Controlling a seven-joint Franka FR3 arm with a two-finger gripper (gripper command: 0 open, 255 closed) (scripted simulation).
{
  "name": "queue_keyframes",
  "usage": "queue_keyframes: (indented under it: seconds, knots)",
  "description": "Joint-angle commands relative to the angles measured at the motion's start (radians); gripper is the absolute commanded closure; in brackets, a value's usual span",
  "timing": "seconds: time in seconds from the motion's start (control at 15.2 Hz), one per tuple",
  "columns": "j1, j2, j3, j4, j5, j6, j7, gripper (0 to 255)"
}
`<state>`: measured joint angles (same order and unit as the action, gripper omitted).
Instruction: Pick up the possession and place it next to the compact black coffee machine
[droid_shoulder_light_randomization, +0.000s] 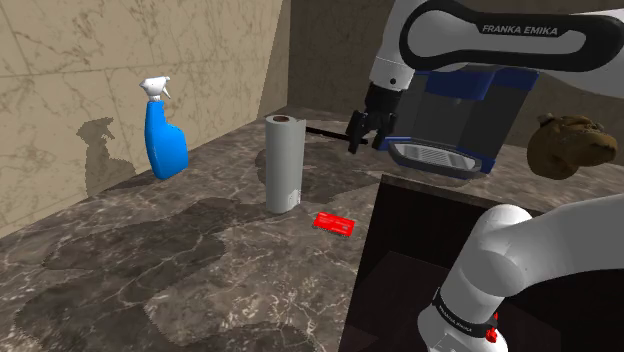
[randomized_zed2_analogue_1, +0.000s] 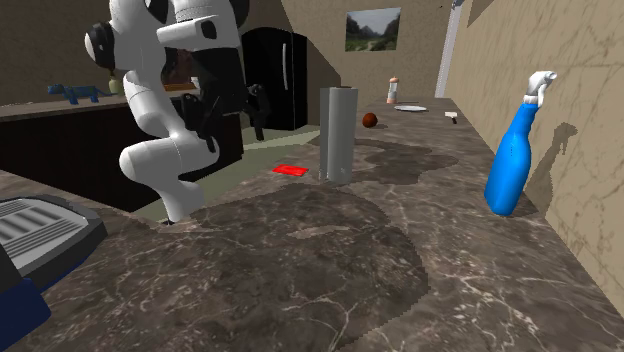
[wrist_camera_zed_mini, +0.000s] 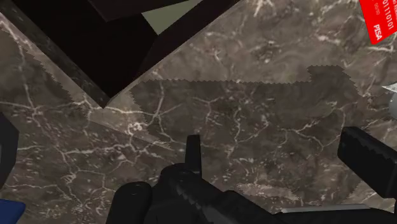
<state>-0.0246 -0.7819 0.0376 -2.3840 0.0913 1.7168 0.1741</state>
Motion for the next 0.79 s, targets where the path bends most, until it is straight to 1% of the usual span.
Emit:
queue_keyframes:
  seconds: [0.0, 0.4, 0.73]
  knots:
    - [0.0, 0.0, 0.0, 0.0, 0.0, 0.0, 0.0, 0]
    - [0.124, -0.18, 0.093, -0.229, 0.065, 0.248, -0.06, 0]
    - [0.253, -0.305, 0.188, -0.41, 0.126, 0.468, -0.1, 0]
